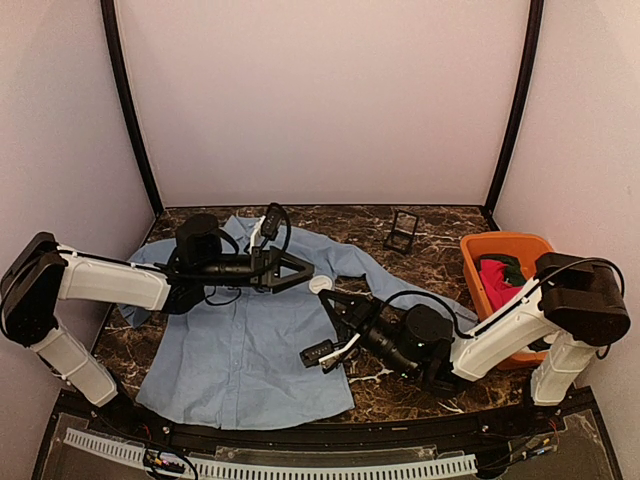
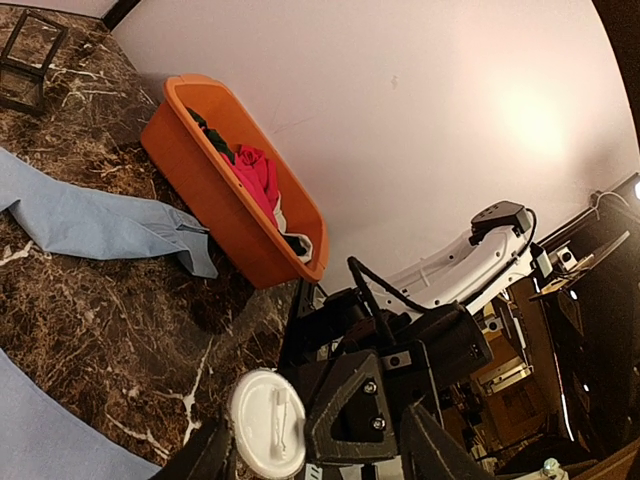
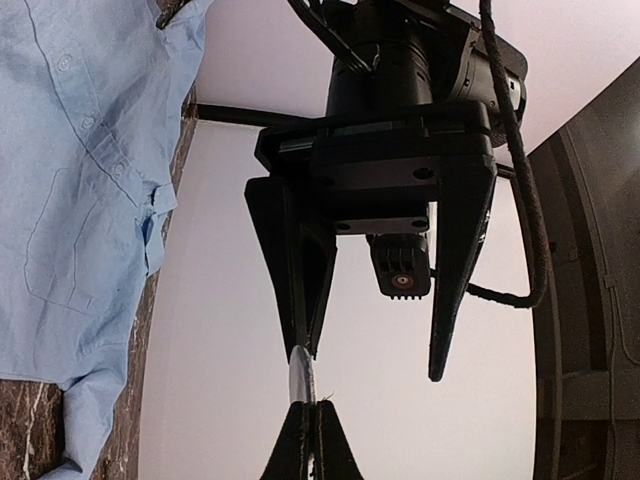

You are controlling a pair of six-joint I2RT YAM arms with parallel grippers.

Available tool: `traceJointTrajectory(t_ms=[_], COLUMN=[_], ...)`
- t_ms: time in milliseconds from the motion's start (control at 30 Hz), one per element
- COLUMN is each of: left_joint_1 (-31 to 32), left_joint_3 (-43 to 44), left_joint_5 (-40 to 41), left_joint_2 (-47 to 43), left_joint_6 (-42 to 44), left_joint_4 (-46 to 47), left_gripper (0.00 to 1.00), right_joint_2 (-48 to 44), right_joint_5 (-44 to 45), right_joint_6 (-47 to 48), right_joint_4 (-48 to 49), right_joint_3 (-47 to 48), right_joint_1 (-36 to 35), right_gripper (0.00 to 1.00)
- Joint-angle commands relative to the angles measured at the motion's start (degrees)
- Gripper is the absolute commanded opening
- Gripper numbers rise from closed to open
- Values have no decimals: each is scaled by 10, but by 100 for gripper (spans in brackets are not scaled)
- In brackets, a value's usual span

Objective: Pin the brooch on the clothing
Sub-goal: Pass from the right arm to the left

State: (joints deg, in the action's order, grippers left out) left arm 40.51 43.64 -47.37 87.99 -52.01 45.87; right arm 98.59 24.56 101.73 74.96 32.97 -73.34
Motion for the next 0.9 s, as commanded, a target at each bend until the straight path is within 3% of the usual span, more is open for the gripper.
traceJointTrajectory(t_ms=[0,333,867], left_joint_1=[4,4,9], left_joint_3=[-18,-20,-11], left_joint_5=[14,20,0], left_joint_2=[-17,-14,8], left_joint_6=[8,-1,-23], left_joint_4=[-27,-12,21], left_gripper=[56,55,33], right_joint_2=[-2,-4,5], right_joint_5=[12,18,17], right_joint_6=[1,3,11], right_joint_4=[157,165,176], right_joint_3=[11,10,21], right_joint_1=[4,4,6], right_gripper=[0,0,0])
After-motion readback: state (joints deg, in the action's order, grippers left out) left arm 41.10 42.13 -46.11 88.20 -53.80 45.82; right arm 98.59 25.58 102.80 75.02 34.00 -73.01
